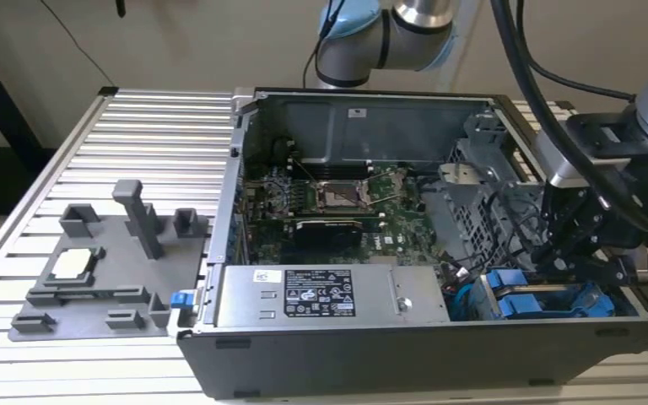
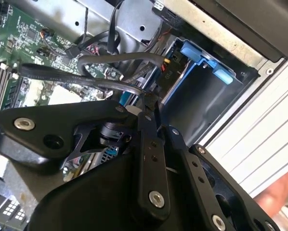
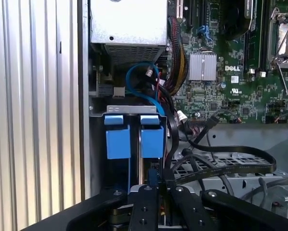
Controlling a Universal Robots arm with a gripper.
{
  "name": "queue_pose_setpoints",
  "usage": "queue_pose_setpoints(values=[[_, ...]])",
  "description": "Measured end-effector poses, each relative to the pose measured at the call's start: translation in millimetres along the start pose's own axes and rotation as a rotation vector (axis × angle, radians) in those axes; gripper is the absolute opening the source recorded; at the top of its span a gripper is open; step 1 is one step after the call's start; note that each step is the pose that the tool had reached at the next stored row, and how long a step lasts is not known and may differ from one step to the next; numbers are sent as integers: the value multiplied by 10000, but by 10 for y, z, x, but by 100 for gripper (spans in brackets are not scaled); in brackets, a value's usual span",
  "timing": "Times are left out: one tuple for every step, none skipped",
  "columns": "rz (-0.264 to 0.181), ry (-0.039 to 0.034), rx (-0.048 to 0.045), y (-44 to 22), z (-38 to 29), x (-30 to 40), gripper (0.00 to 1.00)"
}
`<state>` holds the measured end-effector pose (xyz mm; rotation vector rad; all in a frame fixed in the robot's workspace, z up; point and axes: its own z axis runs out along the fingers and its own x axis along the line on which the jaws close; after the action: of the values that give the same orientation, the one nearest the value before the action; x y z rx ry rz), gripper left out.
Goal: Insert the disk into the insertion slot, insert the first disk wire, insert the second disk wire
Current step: 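Insert the second disk wire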
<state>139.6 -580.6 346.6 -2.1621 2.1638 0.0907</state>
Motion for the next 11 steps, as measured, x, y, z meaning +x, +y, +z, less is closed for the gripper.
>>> queue_pose_setpoints(values=[[-2, -2, 13, -2, 6, 1, 16], [-3, -4, 30, -4, 11, 1, 16], [-5, -5, 47, -7, 15, 2, 16], [-9, -5, 60, -13, 21, 2, 16], [-8, -5, 74, -14, 25, 3, 16], [-7, -6, 85, -16, 30, 3, 16], [-9, -7, 87, -17, 37, 4, 16], [-8, -6, 87, -18, 45, 5, 16], [-9, -1, 87, -18, 50, 5, 16], [-8, 2, 87, -18, 54, 5, 16], [-8, 3, 88, -18, 58, 6, 16]])
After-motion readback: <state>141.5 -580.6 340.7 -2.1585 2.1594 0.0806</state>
